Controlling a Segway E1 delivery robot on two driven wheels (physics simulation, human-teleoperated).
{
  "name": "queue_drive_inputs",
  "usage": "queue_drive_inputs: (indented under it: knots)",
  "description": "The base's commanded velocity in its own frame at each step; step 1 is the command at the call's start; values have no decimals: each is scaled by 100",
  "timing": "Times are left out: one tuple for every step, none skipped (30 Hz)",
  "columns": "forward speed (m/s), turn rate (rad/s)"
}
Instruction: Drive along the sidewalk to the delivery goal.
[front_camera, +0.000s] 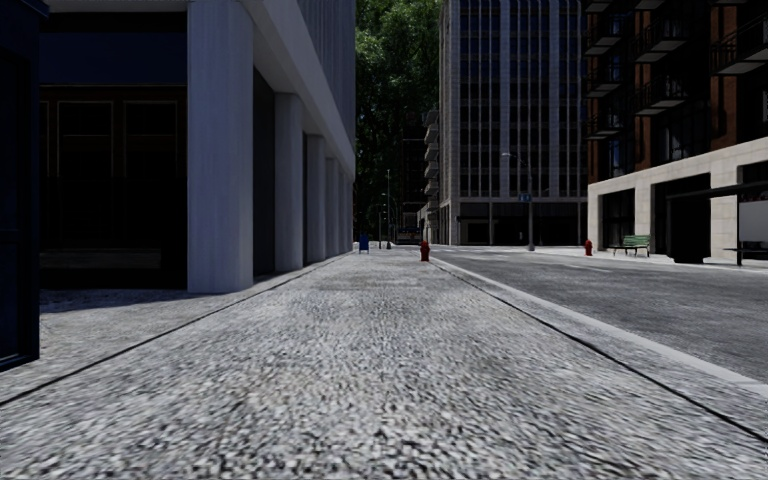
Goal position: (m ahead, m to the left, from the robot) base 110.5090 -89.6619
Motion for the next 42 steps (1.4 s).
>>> queue_drive_inputs:
  knots:
    - [200,0]
    - [200,0]
    - [200,0]
    - [200,0]
    - [200,0]
    - [200,0]
    - [200,0]
    - [200,0]
    - [200,0]
    - [200,0]
    - [200,0]
    - [200,0]
    - [200,0]
    - [200,0]
    - [200,0]
    - [200,0]
    - [200,0]
    - [200,0]
    - [200,0]
    - [200,0]
    - [200,0]
    - [200,0]
    - [200,0]
    - [200,0]
    - [200,0]
    - [200,0]
    - [200,0]
    - [200,0]
    - [200,0]
    - [200,0]
    - [200,8]
    - [200,8]
    - [200,10]
    - [200,10]
    - [200,10]
    - [200,9]
    - [200,0]
    - [200,0]
    - [200,0]
    - [200,0]
    - [200,0]
    - [200,0]
